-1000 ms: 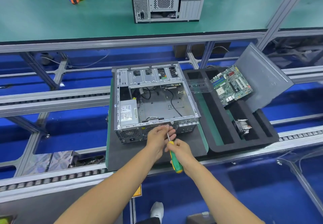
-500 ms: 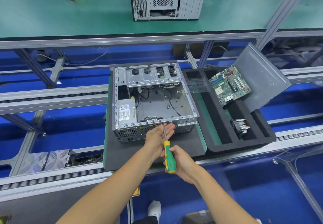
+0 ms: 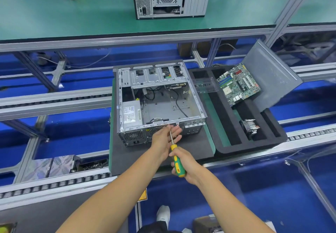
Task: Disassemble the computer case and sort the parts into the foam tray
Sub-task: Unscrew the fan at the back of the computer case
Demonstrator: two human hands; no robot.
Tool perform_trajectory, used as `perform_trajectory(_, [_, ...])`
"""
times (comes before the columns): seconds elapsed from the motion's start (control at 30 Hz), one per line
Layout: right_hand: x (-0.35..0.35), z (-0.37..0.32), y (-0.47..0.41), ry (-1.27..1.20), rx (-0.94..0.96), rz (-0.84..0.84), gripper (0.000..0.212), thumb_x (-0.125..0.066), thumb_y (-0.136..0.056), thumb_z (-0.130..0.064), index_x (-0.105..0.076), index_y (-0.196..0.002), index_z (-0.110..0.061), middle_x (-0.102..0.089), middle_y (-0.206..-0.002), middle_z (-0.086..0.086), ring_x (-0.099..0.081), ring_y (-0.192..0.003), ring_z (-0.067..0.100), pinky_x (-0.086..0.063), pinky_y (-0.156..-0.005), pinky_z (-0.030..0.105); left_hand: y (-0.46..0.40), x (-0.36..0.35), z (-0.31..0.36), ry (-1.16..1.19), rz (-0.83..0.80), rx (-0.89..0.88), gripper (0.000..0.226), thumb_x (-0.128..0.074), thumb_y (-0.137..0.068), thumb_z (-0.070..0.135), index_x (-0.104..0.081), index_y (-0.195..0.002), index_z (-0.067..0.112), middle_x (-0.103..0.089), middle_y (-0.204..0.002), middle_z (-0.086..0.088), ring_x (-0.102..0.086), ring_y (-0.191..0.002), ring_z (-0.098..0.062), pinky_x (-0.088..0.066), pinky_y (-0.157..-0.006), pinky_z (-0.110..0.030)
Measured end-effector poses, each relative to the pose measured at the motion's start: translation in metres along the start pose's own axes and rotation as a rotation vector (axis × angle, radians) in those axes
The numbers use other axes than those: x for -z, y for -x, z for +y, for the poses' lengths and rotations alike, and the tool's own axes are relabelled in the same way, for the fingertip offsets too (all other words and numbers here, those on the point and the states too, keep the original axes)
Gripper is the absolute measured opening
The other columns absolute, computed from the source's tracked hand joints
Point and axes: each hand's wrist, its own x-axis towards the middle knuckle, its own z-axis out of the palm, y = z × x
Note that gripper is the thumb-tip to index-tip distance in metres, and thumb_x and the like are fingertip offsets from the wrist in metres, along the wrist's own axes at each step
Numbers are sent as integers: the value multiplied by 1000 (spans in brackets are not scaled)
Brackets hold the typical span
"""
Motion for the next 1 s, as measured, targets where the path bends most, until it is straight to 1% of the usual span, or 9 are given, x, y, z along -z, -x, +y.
perform_trajectory(0.07, [2, 0, 1, 3, 5, -14, 9, -64, -83, -16, -64, -92, -18, -52, -75, 1, -51, -58, 11, -44, -48, 26, -2, 0, -2, -7, 21, 0, 20, -51, -108, 15, -62, -112, -1, -78, -99, -16, -78, -88, -23, -63, -65, -32])
perform_trajectory(0.2, [6, 0, 4, 10, 11, -34, 7, -63, -84, -14, -62, -88, -19, -53, -71, -1, -49, -56, 11, -43, -48, 25, -6, 4, -8, -22, 40, 5, 18, -53, -106, 14, -62, -111, 0, -77, -96, -15, -78, -86, -23, -63, -63, -32])
perform_trajectory(0.37, [22, 9, 6, 51, -14, 16, 8, -62, -84, -11, -57, -86, -16, -51, -73, 2, -48, -59, 13, -43, -48, 26, -14, 28, -16, -267, 96, -42, 16, -56, -105, 18, -67, -108, 7, -74, -97, -11, -73, -81, -17, -61, -69, -29])
perform_trajectory(0.43, [27, 11, 5, 69, -22, 45, 10, -62, -83, -10, -53, -84, -15, -49, -73, 2, -46, -55, 12, -41, -47, 26, -18, 43, -19, -476, 200, -93, 16, -57, -104, 19, -66, -110, 8, -74, -92, -7, -66, -72, -14, -53, -62, -27])
perform_trajectory(0.5, [31, 12, 4, 65, -34, 74, 10, -61, -84, -9, -53, -82, -15, -49, -71, 1, -45, -54, 12, -40, -47, 26, -21, 58, -22, -793, 244, -172, 18, -56, -102, 23, -66, -110, 10, -73, -82, -2, -61, -68, -15, -50, -67, -30])
perform_trajectory(0.6, [32, 14, 1, 51, -49, 95, 8, -60, -86, -9, -55, -84, -15, -50, -70, 1, -46, -56, 12, -42, -48, 27, -20, 72, -23, -1295, 222, -219, 14, -55, -101, 37, -63, -101, 26, -73, -84, 6, -65, -86, -18, -53, -85, -35])
perform_trajectory(0.73, [31, 18, 0, 72, -79, 104, 6, -62, -86, -11, -57, -86, -14, -52, -75, 3, -48, -60, 14, -44, -49, 27, -19, 72, -28, -1686, 162, -342, 16, -54, -101, 44, -58, -105, 29, -71, -99, 6, -65, -99, -22, -48, -80, -33])
perform_trajectory(0.83, [30, 21, 1, 87, -90, 97, 6, -63, -86, -12, -58, -86, -15, -51, -77, 4, -48, -62, 15, -45, -50, 27, -21, 69, -34, -1783, 98, -400, 16, -52, -103, 41, -55, -108, 26, -71, -104, 3, -65, -98, -25, -48, -76, -34])
perform_trajectory(1.0, [28, 21, 0, 77, -105, 107, 4, -63, -86, -12, -59, -86, -14, -52, -78, 5, -48, -63, 15, -46, -50, 28, -21, 69, -40, -1771, 119, -394, 17, -54, -103, 39, -53, -109, 22, -70, -104, 2, -64, -98, -25, -48, -76, -34])
